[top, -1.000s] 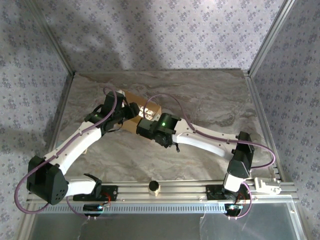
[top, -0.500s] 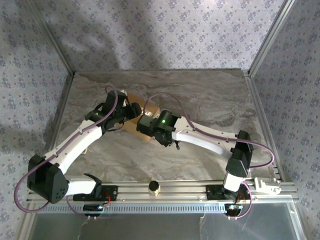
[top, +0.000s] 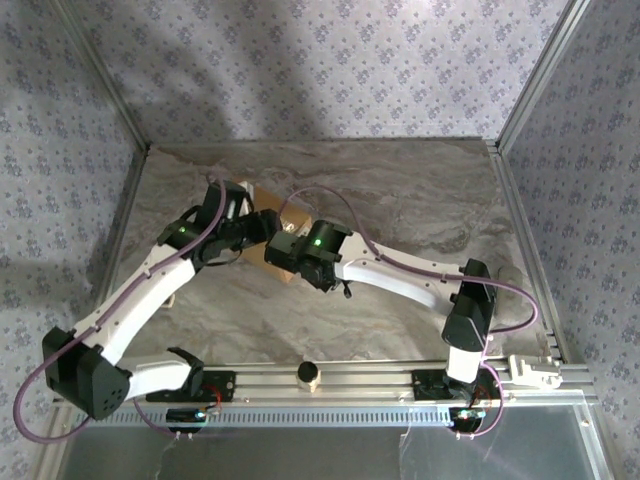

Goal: Unpack the express box

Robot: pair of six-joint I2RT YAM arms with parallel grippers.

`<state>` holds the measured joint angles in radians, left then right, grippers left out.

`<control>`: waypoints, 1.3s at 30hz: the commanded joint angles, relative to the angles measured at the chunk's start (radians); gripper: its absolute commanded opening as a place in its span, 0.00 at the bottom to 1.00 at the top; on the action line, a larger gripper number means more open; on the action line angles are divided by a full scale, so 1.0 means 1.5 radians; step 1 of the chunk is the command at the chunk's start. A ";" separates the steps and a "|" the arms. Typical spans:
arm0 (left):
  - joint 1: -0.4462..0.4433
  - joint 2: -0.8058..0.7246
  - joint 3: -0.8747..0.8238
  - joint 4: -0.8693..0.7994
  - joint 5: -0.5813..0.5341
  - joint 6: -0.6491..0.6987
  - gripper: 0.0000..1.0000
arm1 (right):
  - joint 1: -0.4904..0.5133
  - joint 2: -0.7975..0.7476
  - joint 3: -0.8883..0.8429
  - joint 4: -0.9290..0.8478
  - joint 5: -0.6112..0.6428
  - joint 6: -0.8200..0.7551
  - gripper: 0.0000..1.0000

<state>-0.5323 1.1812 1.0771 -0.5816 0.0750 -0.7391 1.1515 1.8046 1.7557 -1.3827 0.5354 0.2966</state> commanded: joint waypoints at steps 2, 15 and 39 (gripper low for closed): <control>0.000 -0.058 -0.061 -0.046 -0.004 -0.031 0.50 | -0.001 0.018 0.035 -0.031 0.011 -0.012 0.00; -0.001 -0.077 -0.180 0.054 0.025 -0.073 0.34 | 0.006 0.050 0.087 -0.068 0.021 0.007 0.00; -0.024 -0.045 -0.219 0.195 0.032 -0.117 0.33 | 0.057 0.087 0.145 -0.067 0.001 0.018 0.00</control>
<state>-0.5510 1.0908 0.7372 -0.3668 0.1051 -0.9039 1.1873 1.9320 1.9366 -1.5116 0.6064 0.3588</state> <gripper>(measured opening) 0.332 0.351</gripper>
